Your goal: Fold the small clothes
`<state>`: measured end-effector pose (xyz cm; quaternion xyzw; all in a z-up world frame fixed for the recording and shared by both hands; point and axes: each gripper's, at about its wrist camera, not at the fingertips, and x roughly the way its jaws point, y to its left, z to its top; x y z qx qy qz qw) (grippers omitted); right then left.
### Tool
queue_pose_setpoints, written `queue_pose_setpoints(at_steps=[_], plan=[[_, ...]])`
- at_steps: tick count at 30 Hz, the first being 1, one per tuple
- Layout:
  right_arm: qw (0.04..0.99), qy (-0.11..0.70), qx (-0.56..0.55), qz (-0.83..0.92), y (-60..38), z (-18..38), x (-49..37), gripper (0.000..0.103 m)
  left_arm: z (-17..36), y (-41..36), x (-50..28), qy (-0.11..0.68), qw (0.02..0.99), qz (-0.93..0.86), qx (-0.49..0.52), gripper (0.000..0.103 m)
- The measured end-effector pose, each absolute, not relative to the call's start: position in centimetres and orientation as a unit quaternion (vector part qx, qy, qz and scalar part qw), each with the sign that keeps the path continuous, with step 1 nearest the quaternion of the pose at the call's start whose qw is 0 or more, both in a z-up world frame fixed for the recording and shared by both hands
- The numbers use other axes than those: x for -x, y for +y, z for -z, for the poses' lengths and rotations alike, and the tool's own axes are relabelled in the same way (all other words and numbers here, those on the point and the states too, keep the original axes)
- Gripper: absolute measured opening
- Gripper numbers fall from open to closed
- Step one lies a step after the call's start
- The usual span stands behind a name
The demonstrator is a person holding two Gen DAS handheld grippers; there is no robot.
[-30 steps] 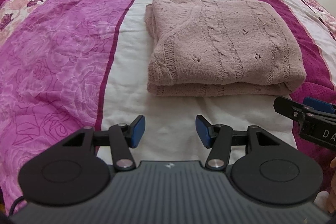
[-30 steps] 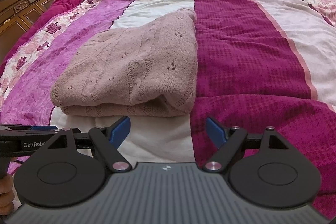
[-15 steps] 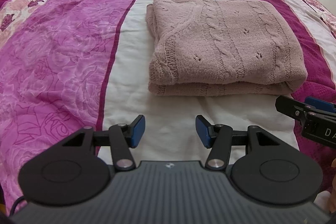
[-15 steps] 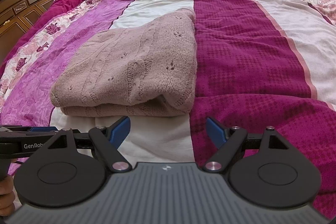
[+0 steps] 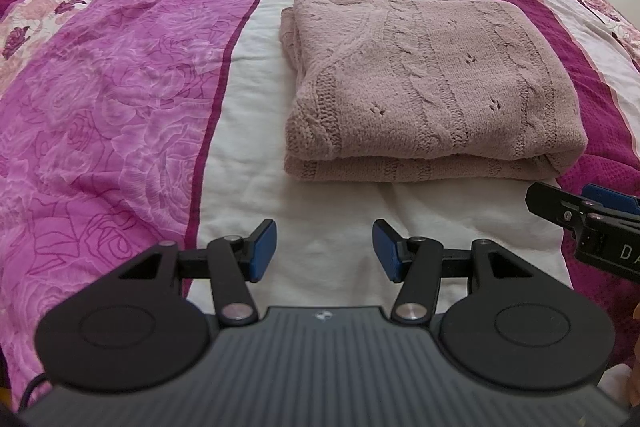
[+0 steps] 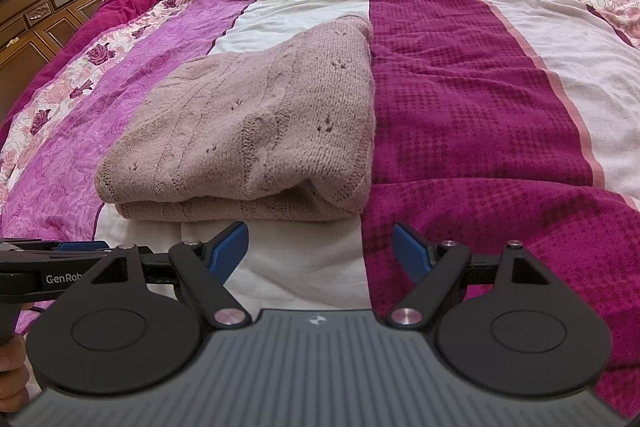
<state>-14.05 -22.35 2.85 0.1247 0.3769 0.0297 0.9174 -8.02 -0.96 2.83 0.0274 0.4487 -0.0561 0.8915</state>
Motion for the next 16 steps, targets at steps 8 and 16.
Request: queue_pose_setpoints(at_steps=[8, 16], plan=[[0.917, 0.377, -0.125, -0.03, -22.33, -2.86, 14.06, 0.084, -2.83, -1.0, 8.03, 0.449, 0.892, 0.056, -0.027, 0.055], [0.916, 0.379, -0.125, -0.029, -22.36, -2.76, 14.0, 0.084, -2.91, -0.56, 8.07, 0.449, 0.892, 0.056, -0.02, 0.055]])
